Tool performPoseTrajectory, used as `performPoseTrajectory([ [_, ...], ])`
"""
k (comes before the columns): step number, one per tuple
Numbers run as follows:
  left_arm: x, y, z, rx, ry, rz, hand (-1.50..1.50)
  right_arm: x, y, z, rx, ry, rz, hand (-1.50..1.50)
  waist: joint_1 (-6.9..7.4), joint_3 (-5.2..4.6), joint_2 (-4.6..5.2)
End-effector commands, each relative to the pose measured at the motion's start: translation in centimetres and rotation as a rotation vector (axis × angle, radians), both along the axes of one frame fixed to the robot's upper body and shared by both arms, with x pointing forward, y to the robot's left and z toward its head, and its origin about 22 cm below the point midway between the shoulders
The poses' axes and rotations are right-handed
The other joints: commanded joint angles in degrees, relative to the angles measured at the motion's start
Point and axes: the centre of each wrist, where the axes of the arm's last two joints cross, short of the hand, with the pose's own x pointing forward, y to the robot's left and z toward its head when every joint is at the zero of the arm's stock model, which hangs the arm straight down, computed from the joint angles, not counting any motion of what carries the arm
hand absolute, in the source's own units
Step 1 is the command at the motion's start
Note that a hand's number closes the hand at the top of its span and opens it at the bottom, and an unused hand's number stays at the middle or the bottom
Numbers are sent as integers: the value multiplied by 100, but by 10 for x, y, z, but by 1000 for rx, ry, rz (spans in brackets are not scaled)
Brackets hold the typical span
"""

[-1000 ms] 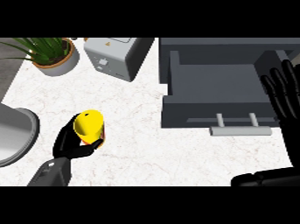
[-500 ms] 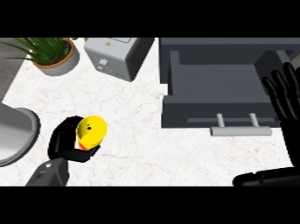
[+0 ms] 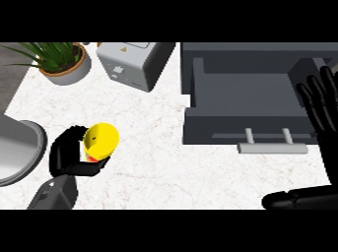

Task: Pick up the cup, place it into the drawer and close the drawer

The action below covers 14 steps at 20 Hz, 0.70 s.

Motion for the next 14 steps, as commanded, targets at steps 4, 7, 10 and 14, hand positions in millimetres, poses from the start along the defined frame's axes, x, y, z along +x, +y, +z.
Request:
performPoseTrajectory([
  [4, 10, -24, 42, -2, -163, -144, 150, -13, -2, 0, -14, 18, -36, -150, 81, 11, -49],
  [7, 12, -37, 63, 22, -161, -203, 150, -1, -2, 4, 17, 20, -3, -150, 53, 7, -21],
  [10, 35, -67, 110, 14, -187, -237, 150, 1, -10, -7, 7, 17, -11, -150, 47, 11, -24],
  [14, 33, -73, 152, -2, -187, -256, 150, 3, -12, -3, 11, 8, -19, -150, 32, 6, -14],
])
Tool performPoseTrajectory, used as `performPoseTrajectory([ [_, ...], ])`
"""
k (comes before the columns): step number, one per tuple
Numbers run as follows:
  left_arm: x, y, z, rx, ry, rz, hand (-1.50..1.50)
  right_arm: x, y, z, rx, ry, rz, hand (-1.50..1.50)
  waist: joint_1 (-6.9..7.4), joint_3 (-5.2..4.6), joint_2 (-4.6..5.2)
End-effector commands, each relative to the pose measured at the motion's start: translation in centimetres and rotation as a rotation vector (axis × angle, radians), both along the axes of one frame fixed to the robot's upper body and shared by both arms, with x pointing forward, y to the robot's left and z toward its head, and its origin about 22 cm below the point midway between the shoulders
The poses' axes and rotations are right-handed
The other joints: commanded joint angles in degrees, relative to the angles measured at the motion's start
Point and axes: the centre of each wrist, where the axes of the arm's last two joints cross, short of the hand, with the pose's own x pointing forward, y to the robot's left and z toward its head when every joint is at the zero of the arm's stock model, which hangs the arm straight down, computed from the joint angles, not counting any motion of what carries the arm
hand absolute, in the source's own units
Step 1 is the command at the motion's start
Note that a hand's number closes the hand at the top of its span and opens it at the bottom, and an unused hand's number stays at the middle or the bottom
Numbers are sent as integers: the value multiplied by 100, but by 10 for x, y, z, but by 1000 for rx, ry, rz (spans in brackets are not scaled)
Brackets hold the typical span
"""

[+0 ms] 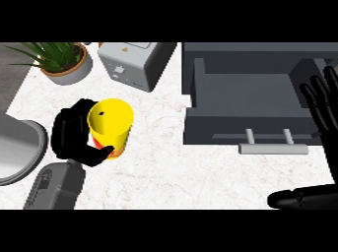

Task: Pick up the cup, place it into the drawer and close the drawer

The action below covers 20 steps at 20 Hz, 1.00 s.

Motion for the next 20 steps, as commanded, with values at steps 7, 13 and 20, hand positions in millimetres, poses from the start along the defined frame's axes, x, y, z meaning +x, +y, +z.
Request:
performPoseTrajectory([
  [7, 37, -67, 112, 17, -38, -30, 150, 6, 1, -5, 4, -8, -14, -150, -55, -3, 23],
  [13, 40, -106, 148, 56, -55, -37, 150, 0, 4, -3, 18, -27, -23, -150, -74, -4, 20],
  [20, 81, -117, 186, 94, -46, -32, 150, 7, -16, -10, -11, 0, -9, -150, -100, -3, 34],
])
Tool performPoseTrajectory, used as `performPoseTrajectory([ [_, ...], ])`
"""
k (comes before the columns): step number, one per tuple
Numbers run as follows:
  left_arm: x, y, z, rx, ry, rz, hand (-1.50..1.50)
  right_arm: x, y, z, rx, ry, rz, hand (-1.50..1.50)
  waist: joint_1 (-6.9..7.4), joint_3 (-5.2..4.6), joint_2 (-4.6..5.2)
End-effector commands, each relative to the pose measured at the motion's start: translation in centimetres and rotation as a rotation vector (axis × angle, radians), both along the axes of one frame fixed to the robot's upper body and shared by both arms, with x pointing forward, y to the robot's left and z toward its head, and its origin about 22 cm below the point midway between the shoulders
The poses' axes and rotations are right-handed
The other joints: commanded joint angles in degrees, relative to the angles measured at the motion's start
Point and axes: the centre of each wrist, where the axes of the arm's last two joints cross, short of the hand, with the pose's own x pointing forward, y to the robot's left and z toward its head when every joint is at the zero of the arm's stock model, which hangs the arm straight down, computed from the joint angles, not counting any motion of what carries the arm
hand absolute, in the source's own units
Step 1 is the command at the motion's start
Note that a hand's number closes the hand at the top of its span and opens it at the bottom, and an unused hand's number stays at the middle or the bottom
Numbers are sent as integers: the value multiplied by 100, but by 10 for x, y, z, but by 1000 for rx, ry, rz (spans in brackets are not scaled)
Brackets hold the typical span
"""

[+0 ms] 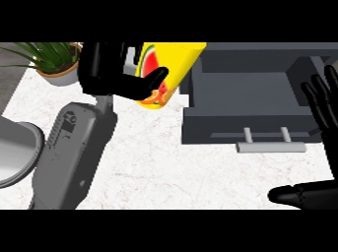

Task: Pick up the cup, place it into the drawer and close the drawer

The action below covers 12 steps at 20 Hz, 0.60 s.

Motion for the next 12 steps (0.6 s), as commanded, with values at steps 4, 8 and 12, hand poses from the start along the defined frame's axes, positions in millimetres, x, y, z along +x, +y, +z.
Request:
performPoseTrajectory([
  [4, 21, -33, 21, 61, 30, -10, 150, -13, -1, -5, 5, -4, -9, -150, -34, 0, 2],
  [8, 25, -58, 35, 115, 61, -6, 150, -2, -4, -1, -4, -3, -1, -150, -30, 1, -1],
  [12, 36, -77, 48, 120, 83, -10, 150, 7, 16, -4, 0, -3, 4, -150, -46, 0, 11],
])
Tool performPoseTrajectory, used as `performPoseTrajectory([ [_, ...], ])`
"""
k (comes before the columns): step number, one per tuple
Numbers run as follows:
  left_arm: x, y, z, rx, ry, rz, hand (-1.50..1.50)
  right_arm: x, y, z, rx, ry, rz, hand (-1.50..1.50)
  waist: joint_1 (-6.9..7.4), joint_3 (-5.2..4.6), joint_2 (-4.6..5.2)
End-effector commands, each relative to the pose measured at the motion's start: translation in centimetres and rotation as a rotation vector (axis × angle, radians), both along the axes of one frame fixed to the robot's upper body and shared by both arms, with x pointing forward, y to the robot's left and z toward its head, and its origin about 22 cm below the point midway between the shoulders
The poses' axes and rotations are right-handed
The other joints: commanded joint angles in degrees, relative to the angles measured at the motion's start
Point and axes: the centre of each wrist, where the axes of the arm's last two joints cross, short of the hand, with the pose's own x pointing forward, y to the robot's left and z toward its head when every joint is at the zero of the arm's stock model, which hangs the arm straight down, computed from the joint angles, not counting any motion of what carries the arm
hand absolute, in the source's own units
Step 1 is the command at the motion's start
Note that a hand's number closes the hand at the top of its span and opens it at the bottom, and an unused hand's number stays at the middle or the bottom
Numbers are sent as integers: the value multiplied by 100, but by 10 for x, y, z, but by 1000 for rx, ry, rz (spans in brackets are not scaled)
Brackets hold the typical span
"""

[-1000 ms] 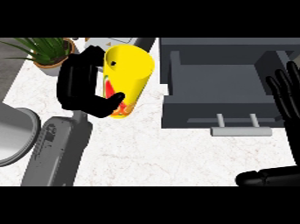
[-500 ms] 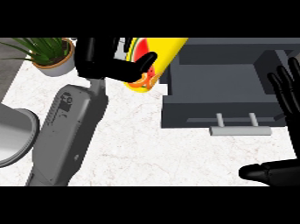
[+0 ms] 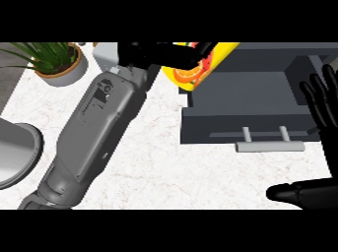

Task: Pick up the cup, place it into the drawer and close the drawer

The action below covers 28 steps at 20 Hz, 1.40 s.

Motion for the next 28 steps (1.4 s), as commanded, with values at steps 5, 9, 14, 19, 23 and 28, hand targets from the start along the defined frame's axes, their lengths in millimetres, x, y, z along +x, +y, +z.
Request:
performPoseTrajectory([
  [5, 16, -32, -7, 28, 55, 35, 150, -5, 8, 1, -7, -4, 6, -150, -75, 0, 12],
  [9, 30, -27, -33, 41, 60, 37, 150, -6, -4, -5, -1, 0, 25, -150, -165, 1, 45],
  [14, 30, -49, -19, 106, 102, 59, 150, 5, 0, 6, -11, -8, 42, -150, -229, 3, 54],
  [19, 32, -52, -28, 179, 111, 53, 150, 1, 4, -7, 1, -15, 54, -150, -367, 6, 81],
  [23, 33, -50, -39, 216, 108, 61, 150, 9, 9, 10, -2, -20, 69, -150, -392, 4, 98],
  [28, 34, -56, -35, 309, 109, 101, 150, 16, 2, -1, 8, -33, 68, -150, -484, 10, 118],
])
